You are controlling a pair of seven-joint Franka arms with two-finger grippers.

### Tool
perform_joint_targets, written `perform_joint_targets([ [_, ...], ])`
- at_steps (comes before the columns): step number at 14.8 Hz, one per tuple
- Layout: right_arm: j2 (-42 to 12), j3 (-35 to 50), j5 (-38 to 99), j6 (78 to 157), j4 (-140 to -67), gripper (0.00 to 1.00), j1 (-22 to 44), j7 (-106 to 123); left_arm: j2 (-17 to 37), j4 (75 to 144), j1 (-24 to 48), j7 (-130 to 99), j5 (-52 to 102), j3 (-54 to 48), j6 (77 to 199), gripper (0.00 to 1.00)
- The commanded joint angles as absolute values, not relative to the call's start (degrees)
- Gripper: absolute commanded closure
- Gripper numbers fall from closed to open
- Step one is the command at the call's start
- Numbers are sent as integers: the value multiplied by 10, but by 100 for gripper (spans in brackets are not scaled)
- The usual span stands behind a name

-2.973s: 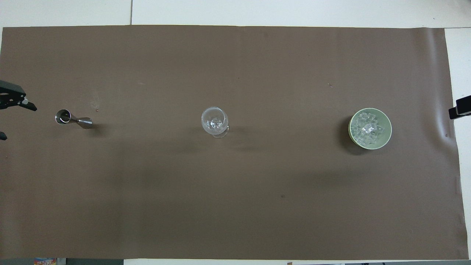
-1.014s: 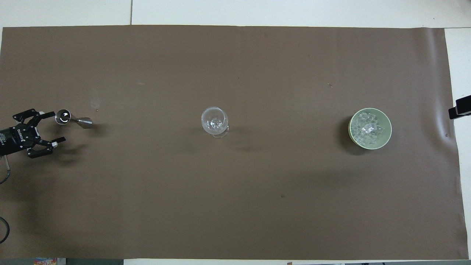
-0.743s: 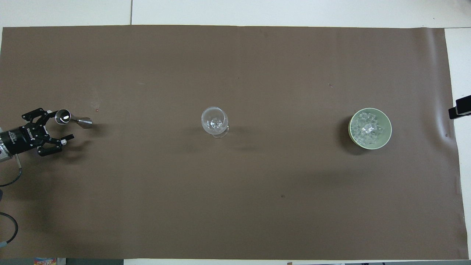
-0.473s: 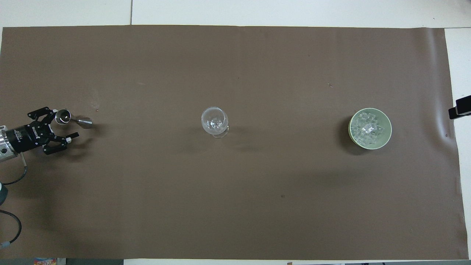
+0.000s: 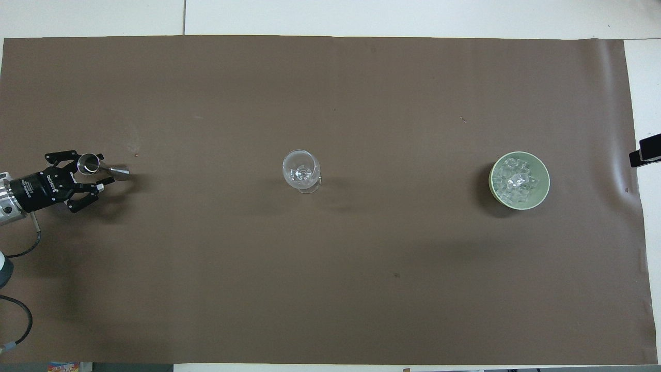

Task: Pour wine and add ice with both arms
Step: 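Reach the left gripper to the silver jigger and grasp it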

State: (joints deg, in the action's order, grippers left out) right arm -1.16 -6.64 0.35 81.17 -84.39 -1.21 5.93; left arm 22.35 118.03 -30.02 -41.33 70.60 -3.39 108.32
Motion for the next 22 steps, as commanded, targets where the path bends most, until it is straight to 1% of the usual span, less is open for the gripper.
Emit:
perform_joint_targets([
  [1,-3,-63,-1,821,-855,0,-13,52,206,1204,-292,-404,722,-34,1109,16],
  [2,-3,-63,-1,820,-855,0,-13,52,206,1204,-291,-404,723,-34,1111,17],
  [4,-3,-63,0,820,-855,0,-13,52,206,1204,-288,-405,724,-34,1111,33],
  [5,-3,-63,-1,821,-855,0,-13,52,206,1204,-289,-405,724,-34,1111,49],
  [6,-3,-63,0,820,-855,0,-13,52,206,1204,-290,-405,725,-34,1111,77],
  [7,-3,-63,0,819,-855,0,-13,52,206,1204,-292,-405,725,-34,1110,90],
  [8,-3,-63,-1,819,-855,0,-13,52,206,1202,-294,-406,728,-34,1110,92],
  [9,-3,-63,-1,819,-855,0,-12,52,206,1202,-296,-406,729,-34,1108,100],
  [12,-3,-63,0,818,-856,0,-13,52,203,1201,-299,-406,729,-34,1105,100],
  [16,-3,-63,0,818,-856,0,-13,51,179,1200,-299,-409,730,-33,1082,100],
  [19,-3,-63,0,818,-856,0,-13,51,137,1206,-287,-435,730,-33,1071,100],
  [21,-2,-63,0,818,-858,0,-14,51,99,1214,-244,-460,730,-32,1078,100],
  [22,-1,-63,0,818,-860,0,-14,51,81,1223,-237,-474,730,-32,1082,100],
])
